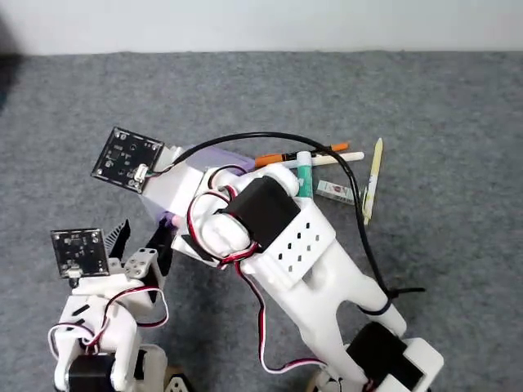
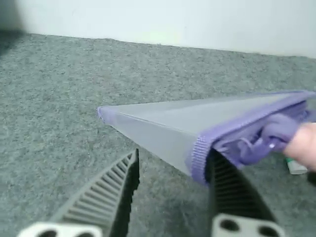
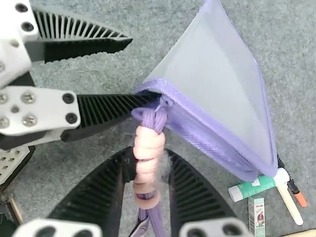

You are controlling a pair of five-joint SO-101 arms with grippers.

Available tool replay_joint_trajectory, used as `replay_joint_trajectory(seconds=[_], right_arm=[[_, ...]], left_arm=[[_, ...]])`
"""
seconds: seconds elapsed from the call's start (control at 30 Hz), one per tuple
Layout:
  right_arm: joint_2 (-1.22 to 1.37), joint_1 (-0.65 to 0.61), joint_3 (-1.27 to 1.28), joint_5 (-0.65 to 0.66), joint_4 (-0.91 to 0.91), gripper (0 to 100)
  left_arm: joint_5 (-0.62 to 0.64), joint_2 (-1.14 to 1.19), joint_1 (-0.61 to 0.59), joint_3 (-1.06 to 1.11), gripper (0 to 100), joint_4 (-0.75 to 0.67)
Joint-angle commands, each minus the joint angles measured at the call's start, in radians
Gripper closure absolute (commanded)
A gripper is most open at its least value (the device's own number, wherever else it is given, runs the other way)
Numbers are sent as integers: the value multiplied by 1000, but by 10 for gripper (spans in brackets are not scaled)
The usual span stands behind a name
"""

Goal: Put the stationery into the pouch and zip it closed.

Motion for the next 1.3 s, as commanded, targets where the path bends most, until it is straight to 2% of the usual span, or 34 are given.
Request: replay_joint_trajectory(seconds=[0.0,0.13,0.3,0.6,0.8,1.0,1.27], right_arm=[[-50,-15,-11,-12,41,991],[-51,-15,-11,-12,42,991],[-79,21,2,-11,42,991],[-367,145,362,44,41,991],[-483,245,431,44,41,991],[-490,222,431,44,41,991],[-490,147,431,41,41,991]], left_arm=[[-41,-6,-9,4,878,-17],[-80,-6,-9,4,987,-17],[-83,-6,-9,4,987,-9],[-80,-6,-9,4,987,-9],[-81,-6,-5,5,987,-8],[-83,-8,2,-1,982,-11],[-81,-8,0,16,760,-12]])
